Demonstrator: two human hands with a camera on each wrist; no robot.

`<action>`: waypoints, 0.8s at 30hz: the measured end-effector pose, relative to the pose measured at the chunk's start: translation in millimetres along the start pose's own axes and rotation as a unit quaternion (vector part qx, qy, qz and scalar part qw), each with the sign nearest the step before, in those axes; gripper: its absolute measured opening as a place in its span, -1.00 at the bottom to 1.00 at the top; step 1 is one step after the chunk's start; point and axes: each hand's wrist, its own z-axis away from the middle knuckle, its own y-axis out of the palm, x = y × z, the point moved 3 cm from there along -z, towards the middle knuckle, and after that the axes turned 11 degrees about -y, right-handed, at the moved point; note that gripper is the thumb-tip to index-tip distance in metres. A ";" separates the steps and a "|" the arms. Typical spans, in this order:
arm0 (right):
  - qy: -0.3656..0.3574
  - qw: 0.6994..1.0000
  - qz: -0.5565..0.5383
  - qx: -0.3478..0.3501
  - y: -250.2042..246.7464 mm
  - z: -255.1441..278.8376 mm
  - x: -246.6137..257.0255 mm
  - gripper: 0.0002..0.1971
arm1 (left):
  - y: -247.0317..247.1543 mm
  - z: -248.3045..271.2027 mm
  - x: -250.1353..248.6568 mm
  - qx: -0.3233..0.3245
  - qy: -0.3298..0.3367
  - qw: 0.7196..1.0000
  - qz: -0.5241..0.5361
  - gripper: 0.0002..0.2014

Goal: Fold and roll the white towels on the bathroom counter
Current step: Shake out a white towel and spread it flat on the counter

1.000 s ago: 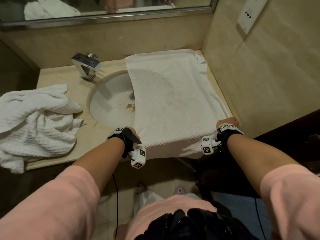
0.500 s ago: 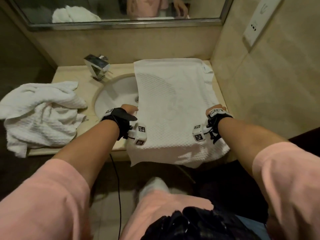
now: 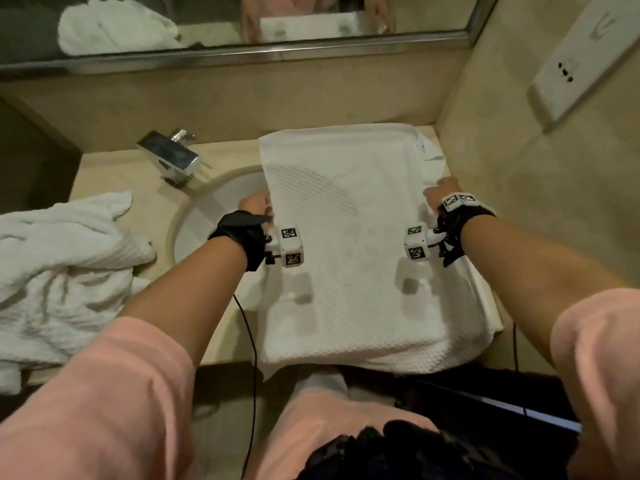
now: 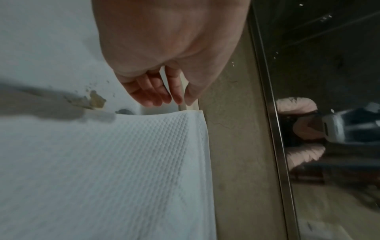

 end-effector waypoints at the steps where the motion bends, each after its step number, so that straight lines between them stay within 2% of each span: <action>1: 0.007 1.000 -0.004 0.008 0.4 -15.1 2.9 -0.42 | 1.5 -4.1 -11.0 0.010 -0.013 0.999 0.036 -0.75; 4: 0.012 1.000 -0.010 0.015 3.0 -73.5 17.6 -0.30 | 8.2 -39.4 -47.7 0.053 -0.025 0.987 0.151 -0.90; 7: 0.015 1.000 0.014 0.017 10.2 -116.8 24.3 -0.33 | 9.2 -68.1 -65.9 0.083 -0.039 0.981 0.171 -0.79; 9: 0.036 0.998 0.038 0.032 21.5 -184.8 -5.2 -0.17 | 13.0 -75.1 -78.4 0.082 -0.034 0.984 0.157 -0.66; 10: 0.046 0.997 0.049 0.034 22.5 -197.4 -11.6 -0.10 | 13.0 -79.5 -83.4 0.069 -0.016 0.987 0.146 -0.63; 13: 0.075 0.996 0.043 0.008 31.6 -253.4 -43.7 -0.23 | 15.4 -101.9 -98.9 0.053 0.045 0.995 0.067 -0.54; 15: 0.091 0.994 0.052 -0.008 30.8 -265.2 -47.2 -0.22 | 19.8 -109.5 -105.7 0.054 0.065 0.996 0.030 -0.56; 17: 0.106 0.994 0.026 -0.016 32.5 -269.6 -46.0 -0.19 | 26.5 -114.6 -113.0 0.035 0.097 0.995 -0.005 -0.66; 19: 0.087 0.996 0.027 -0.013 27.8 -239.7 -18.5 -0.28 | 34.3 -126.2 -117.2 0.016 0.115 0.991 -0.059 -0.82; 20: 0.071 0.997 0.017 0.003 23.3 -193.4 24.1 -0.40 | 36.6 -130.7 -119.0 0.001 0.116 0.990 -0.082 -0.88; 22: 0.036 0.999 -0.003 -0.016 17.0 -170.2 48.7 -0.56 | 38.3 -138.8 -124.6 -0.044 0.118 0.984 -0.123 -0.90; 24: 0.013 1.000 -0.002 -0.022 13.0 -175.4 50.4 -0.52 | 39.1 -148.1 -130.9 -0.092 0.108 0.974 -0.179 -0.75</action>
